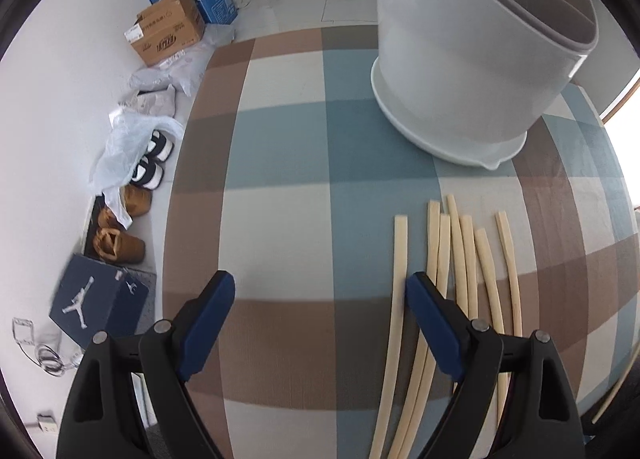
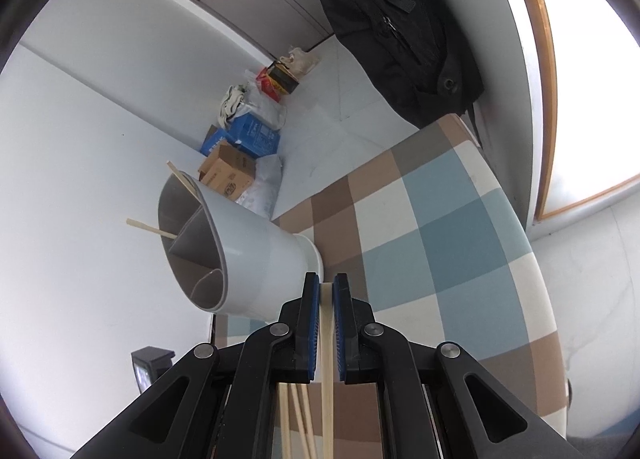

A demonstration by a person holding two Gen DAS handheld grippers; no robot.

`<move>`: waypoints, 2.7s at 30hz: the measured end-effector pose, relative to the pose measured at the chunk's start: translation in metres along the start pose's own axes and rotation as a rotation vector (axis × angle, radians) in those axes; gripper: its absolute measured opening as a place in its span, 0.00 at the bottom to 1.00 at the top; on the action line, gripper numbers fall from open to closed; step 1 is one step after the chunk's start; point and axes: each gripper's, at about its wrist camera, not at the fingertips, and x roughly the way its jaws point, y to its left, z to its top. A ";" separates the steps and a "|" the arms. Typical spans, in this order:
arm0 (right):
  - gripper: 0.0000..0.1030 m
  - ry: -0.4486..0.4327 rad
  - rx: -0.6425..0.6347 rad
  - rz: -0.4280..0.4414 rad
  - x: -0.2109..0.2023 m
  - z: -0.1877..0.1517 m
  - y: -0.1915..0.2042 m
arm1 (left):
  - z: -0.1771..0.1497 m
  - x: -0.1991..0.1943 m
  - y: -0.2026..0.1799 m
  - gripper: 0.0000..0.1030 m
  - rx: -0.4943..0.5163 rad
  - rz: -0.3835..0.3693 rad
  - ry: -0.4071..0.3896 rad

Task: Organize utensils
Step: 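Lower the left gripper and close it on a chopstick while the right gripper holds its chopsticks, then lift both held chopsticks and carry them above the utensil holder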

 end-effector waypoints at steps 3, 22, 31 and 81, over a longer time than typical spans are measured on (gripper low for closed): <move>0.06 -0.008 0.000 0.009 -0.002 0.001 0.000 | 0.006 0.000 -0.006 0.83 0.038 0.031 -0.024; 0.06 -0.025 -0.002 0.033 -0.007 0.005 0.000 | 0.011 -0.020 0.003 0.02 0.025 -0.136 -0.112; 0.06 -0.109 -0.071 0.033 -0.019 -0.004 0.015 | 0.008 -0.081 0.022 0.02 -0.095 -0.144 -0.370; 0.06 -0.496 -0.469 0.134 -0.071 0.086 0.202 | 0.105 -0.231 0.036 0.02 -0.134 -0.329 -0.702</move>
